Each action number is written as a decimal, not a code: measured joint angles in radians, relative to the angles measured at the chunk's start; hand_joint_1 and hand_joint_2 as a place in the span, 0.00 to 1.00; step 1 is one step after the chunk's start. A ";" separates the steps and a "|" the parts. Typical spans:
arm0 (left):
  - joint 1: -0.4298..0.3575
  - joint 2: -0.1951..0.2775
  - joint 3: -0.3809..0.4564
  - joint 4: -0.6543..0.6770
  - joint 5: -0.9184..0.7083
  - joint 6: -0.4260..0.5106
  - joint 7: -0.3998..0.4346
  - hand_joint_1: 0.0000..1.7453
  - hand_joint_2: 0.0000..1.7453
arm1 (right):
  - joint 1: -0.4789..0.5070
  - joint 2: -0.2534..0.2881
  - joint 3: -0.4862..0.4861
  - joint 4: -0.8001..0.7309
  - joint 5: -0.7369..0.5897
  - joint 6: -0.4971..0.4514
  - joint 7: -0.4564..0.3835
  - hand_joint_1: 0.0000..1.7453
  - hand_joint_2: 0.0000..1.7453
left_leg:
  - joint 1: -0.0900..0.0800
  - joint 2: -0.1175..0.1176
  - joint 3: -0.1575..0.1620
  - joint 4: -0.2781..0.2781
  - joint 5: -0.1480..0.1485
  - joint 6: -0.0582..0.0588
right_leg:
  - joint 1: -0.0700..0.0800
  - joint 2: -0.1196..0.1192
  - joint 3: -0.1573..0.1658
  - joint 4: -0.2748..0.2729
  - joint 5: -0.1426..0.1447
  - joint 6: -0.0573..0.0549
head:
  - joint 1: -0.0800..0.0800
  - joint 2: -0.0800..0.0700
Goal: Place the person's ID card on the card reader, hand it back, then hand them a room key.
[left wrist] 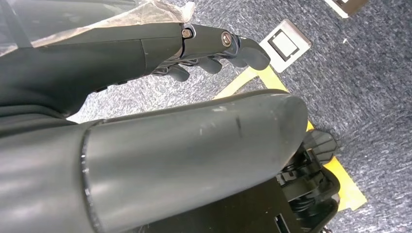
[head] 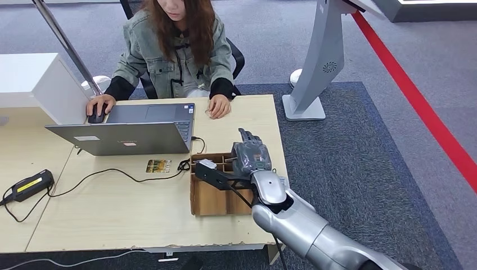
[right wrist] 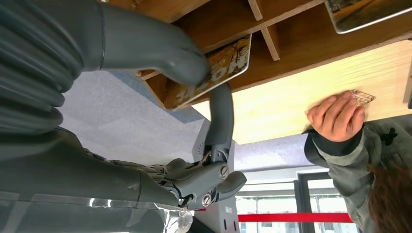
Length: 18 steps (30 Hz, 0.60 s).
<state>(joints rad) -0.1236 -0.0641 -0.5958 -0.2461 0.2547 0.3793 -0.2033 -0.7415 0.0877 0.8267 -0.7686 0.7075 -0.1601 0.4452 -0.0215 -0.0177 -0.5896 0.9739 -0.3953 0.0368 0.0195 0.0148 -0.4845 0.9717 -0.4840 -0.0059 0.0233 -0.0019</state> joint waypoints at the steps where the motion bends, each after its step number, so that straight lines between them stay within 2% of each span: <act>1: 0.000 0.000 0.001 0.000 0.000 0.002 0.000 0.00 0.00 | -0.001 0.001 0.000 0.001 0.000 0.000 0.000 0.75 1.00 | 0.000 0.000 0.000 0.000 0.000 0.000 | 0.000 0.000 0.000 0.000 0.000 0.000 | 0.000 0.000; 7: 0.003 0.000 0.003 0.000 0.007 0.002 0.000 0.00 0.00 | -0.003 0.002 0.000 0.003 -0.005 -0.002 -0.003 0.79 1.00 | 0.000 0.000 0.000 0.000 0.000 0.000 | 0.000 0.000 0.000 0.000 0.000 0.000 | 0.000 0.000; 8: 0.004 0.002 0.004 0.000 0.004 -0.022 0.000 0.00 0.00 | -0.004 0.001 0.000 0.003 -0.008 -0.007 -0.010 0.79 1.00 | 0.000 0.000 0.000 0.000 0.000 0.000 | 0.000 0.000 0.000 0.000 0.000 0.000 | 0.000 0.000; 12: 0.024 0.052 0.003 0.018 -0.011 -0.245 -0.001 0.00 0.00 | -0.028 -0.008 -0.005 0.011 -0.043 -0.034 -0.081 0.80 1.00 | 0.001 0.001 0.000 0.000 0.000 0.000 | 0.001 0.001 0.000 0.000 0.000 0.000 | 0.000 0.000; 14: 0.040 0.077 0.002 0.031 -0.014 -0.283 0.008 0.00 0.00 | -0.045 -0.016 -0.009 0.018 -0.052 -0.038 -0.098 0.80 1.00 | 0.001 0.001 0.000 0.000 0.000 0.000 | 0.001 0.001 -0.001 0.000 0.000 0.000 | 0.000 0.000; 18: 0.049 0.111 0.001 0.046 -0.025 -0.290 0.057 0.00 0.00 | -0.053 -0.026 -0.013 0.029 -0.056 -0.043 -0.101 0.82 1.00 | 0.001 0.000 0.000 0.000 0.000 -0.001 | 0.001 0.000 -0.001 0.000 0.000 -0.001 | 0.000 0.000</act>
<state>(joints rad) -0.0746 0.0465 -0.5945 -0.1999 0.2297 0.0888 -0.1466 -0.7945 0.0619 0.8139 -0.7393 0.6513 -0.2034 0.3438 -0.0201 -0.0173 -0.5895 0.9737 -0.3950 0.0362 0.0206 0.0152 -0.4851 0.9720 -0.4838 -0.0067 0.0230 -0.0019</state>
